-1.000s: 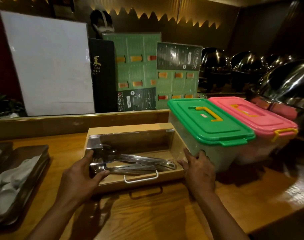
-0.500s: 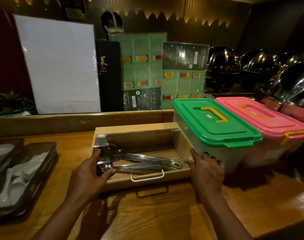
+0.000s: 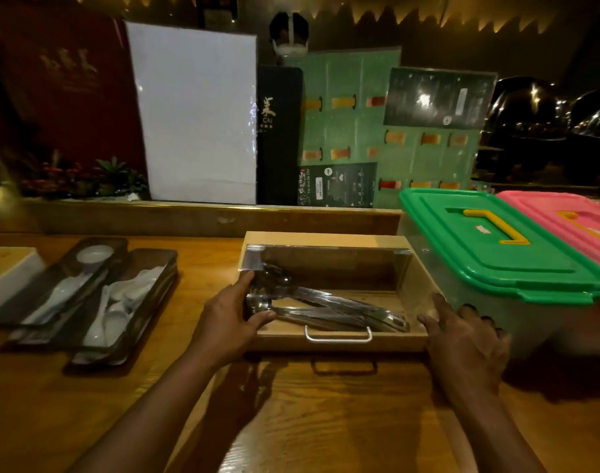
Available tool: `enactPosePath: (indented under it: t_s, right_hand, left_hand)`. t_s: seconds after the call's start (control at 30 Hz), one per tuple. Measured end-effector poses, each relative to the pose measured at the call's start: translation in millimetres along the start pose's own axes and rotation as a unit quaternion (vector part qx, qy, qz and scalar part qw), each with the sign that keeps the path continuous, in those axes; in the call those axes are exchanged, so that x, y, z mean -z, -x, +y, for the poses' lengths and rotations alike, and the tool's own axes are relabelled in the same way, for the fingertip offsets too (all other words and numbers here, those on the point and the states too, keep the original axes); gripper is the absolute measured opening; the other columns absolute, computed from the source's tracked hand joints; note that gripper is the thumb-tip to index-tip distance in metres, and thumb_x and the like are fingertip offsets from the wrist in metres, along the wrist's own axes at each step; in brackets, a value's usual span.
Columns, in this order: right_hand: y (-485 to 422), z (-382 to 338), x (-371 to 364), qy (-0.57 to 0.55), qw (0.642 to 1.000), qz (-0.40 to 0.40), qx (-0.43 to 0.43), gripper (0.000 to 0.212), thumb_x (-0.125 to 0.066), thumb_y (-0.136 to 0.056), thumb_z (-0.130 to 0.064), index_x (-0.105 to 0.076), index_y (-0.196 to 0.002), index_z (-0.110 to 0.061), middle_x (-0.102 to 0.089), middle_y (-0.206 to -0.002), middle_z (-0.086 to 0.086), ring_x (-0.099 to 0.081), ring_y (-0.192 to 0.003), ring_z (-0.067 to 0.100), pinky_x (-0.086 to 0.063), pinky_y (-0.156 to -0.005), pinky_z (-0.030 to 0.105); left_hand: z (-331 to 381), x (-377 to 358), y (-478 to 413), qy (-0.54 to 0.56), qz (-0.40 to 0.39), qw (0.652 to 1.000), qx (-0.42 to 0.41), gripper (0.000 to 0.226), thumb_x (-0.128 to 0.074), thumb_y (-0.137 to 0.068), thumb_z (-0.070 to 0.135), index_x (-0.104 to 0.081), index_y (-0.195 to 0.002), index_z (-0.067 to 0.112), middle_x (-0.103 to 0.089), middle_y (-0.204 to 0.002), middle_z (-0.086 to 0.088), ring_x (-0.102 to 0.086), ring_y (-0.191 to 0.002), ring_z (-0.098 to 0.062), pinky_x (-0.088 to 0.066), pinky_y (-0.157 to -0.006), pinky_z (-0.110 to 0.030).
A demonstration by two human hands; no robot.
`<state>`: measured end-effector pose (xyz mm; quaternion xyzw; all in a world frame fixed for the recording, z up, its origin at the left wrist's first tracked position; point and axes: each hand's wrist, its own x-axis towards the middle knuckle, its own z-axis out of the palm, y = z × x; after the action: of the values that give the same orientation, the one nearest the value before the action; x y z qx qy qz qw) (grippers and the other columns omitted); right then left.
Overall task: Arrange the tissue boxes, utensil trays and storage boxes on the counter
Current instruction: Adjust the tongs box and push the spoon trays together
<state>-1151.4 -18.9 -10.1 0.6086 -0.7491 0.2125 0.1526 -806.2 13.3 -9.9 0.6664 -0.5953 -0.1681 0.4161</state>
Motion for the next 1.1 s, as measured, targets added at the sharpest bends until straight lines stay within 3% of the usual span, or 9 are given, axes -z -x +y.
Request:
enactPosePath:
  t_s: [0.13, 0.23, 0.33, 0.47, 0.57, 0.67, 0.8, 1.0, 1.1]
  right_hand:
    - [1.2, -13.5, 8.7, -0.015, 0.997, -0.063, -0.035, 0.051, -0.061, -0.090, -0.049, -0.055, -0.137, -0.030, -0.064, -0.115, 0.013, -0.058, -0.103, 0.037, -0.046, -0.086, 0.046]
    - [9.8, -43.3, 20.2, -0.139, 0.988, -0.061, -0.040, 0.040, -0.065, -0.089, -0.038, -0.062, -0.125, -0.021, -0.064, -0.108, 0.013, -0.059, -0.099, 0.035, -0.052, -0.081, 0.047]
    - [36.5, -105.0, 33.2, -0.245, 0.967, -0.026, 0.058, 0.017, -0.067, -0.090, -0.025, -0.067, -0.105, -0.018, -0.062, -0.096, 0.002, -0.057, -0.086, 0.019, -0.052, -0.070, 0.038]
    - [89.3, -223.3, 41.8, -0.338, 0.923, -0.005, 0.185, 0.006, -0.063, -0.092, -0.026, -0.065, -0.098, -0.024, -0.061, -0.091, -0.007, -0.057, -0.082, 0.009, -0.051, -0.067, 0.030]
    - [126.7, -311.3, 32.8, -0.337, 0.906, -0.063, 0.246, 0.022, -0.054, -0.094, -0.043, -0.064, -0.109, -0.029, -0.061, -0.097, -0.008, -0.056, -0.086, 0.010, -0.052, -0.069, 0.033]
    - [152.0, -378.4, 14.1, -0.252, 0.907, -0.168, 0.292, 0.058, -0.052, -0.088, -0.064, -0.040, -0.139, -0.041, -0.053, -0.116, -0.002, -0.054, -0.101, 0.019, -0.052, -0.075, 0.038]
    - [172.9, -416.7, -9.2, -0.191, 0.902, -0.280, 0.268, 0.091, -0.055, -0.074, -0.081, -0.018, -0.150, -0.049, -0.038, -0.142, 0.002, -0.048, -0.119, 0.029, -0.052, -0.087, 0.043]
    - [181.1, -414.0, -9.3, -0.163, 0.920, -0.268, 0.234, 0.077, -0.050, -0.086, -0.063, -0.017, -0.153, -0.046, -0.045, -0.143, 0.002, -0.048, -0.122, 0.028, -0.049, -0.088, 0.042]
    - [179.4, -402.4, -3.4, -0.164, 0.924, -0.282, 0.200, 0.074, -0.053, -0.088, -0.052, -0.017, -0.153, -0.045, -0.041, -0.149, -0.001, -0.044, -0.128, 0.027, -0.048, -0.094, 0.042]
  left_hand:
    - [-12.8, 3.3, -3.0, 0.021, -0.037, 0.999, -0.005, 0.085, -0.080, -0.082, 0.033, -0.031, -0.151, 0.042, -0.051, -0.147, 0.003, -0.047, -0.133, -0.015, -0.048, -0.100, -0.035]
    - [-26.5, 18.4, -4.9, 0.043, -0.097, 0.994, -0.027, 0.094, -0.078, -0.083, 0.037, -0.017, -0.152, 0.054, -0.041, -0.156, 0.008, -0.041, -0.140, -0.016, -0.045, -0.107, -0.044]
    - [-47.1, 51.4, -9.7, 0.052, -0.143, 0.987, -0.046, 0.096, -0.077, -0.082, 0.043, -0.010, -0.147, 0.065, -0.038, -0.157, 0.008, -0.039, -0.141, -0.014, -0.045, -0.108, -0.045]
    - [-95.3, 116.0, -30.3, -0.020, -0.117, 0.990, -0.077, 0.074, -0.072, -0.084, 0.051, -0.034, -0.148, 0.052, -0.045, -0.152, 0.009, -0.042, -0.137, -0.012, -0.044, -0.107, -0.042]
    - [-136.3, 167.9, -46.6, -0.072, -0.083, 0.991, -0.070, 0.060, -0.076, -0.085, 0.036, -0.052, -0.140, 0.035, -0.055, -0.140, 0.006, -0.050, -0.129, -0.016, -0.045, -0.103, -0.039]
    - [-174.2, 201.7, -59.0, -0.131, -0.066, 0.988, -0.051, 0.057, -0.077, -0.083, 0.027, -0.057, -0.137, 0.026, -0.058, -0.138, 0.001, -0.055, -0.124, -0.020, -0.047, -0.100, -0.037]
    - [-207.0, 214.2, -68.0, -0.180, -0.116, 0.976, -0.032, 0.060, -0.069, -0.083, 0.037, -0.054, -0.140, 0.022, -0.053, -0.143, -0.004, -0.055, -0.124, -0.025, -0.048, -0.101, -0.041]
    - [-203.9, 198.0, -66.8, -0.183, -0.108, 0.975, -0.066, 0.034, -0.065, -0.089, 0.035, -0.068, -0.117, 0.016, -0.063, -0.122, -0.007, -0.062, -0.103, -0.024, -0.046, -0.077, -0.029]
    - [-200.3, 183.4, -70.7, -0.184, -0.133, 0.971, -0.071, 0.044, -0.063, -0.084, 0.048, -0.069, -0.117, 0.020, -0.065, -0.119, -0.005, -0.062, -0.103, -0.023, -0.054, -0.080, -0.035]
